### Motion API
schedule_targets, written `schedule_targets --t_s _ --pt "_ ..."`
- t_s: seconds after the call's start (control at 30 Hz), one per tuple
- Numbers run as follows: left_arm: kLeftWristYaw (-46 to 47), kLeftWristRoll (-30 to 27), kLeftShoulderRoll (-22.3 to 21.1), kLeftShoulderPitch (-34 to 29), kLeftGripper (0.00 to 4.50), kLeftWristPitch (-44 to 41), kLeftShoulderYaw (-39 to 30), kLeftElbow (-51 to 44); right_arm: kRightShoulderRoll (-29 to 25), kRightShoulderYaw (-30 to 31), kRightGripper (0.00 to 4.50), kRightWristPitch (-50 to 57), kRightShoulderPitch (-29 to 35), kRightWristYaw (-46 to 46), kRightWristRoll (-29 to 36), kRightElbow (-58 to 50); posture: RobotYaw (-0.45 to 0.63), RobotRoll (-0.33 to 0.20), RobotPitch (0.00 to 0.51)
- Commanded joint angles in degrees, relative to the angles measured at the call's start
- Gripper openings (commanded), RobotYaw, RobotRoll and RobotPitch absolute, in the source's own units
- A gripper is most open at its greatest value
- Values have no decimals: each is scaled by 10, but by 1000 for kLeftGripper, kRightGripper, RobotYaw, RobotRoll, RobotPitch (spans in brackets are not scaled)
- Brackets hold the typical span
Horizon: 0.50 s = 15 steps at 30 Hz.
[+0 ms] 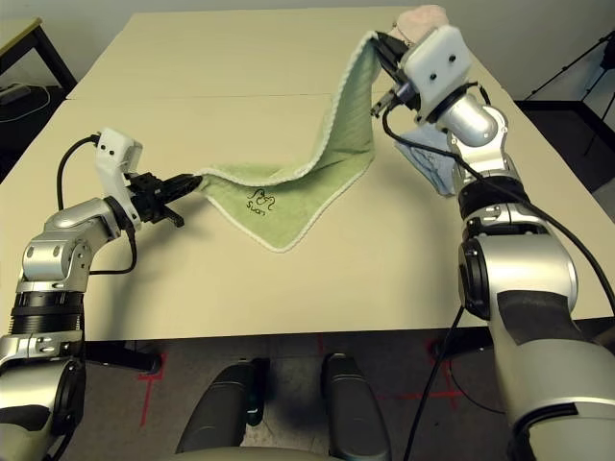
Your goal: Fold the towel and set it aside.
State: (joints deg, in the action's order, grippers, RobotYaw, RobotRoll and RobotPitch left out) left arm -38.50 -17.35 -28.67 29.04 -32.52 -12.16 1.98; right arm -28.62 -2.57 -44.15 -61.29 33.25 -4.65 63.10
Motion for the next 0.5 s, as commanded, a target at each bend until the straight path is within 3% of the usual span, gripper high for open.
schedule_targets --t_s 0.03,0.5 --pt "37 -11 3 -18 7 -16 -16 -32 -9 7 0 26 26 11 4 -26 49 0 100" --pt "98 -31 -73 -56 7 -95 -79 -97 -44 -27 0 137 56 7 47 -64 48 0 125"
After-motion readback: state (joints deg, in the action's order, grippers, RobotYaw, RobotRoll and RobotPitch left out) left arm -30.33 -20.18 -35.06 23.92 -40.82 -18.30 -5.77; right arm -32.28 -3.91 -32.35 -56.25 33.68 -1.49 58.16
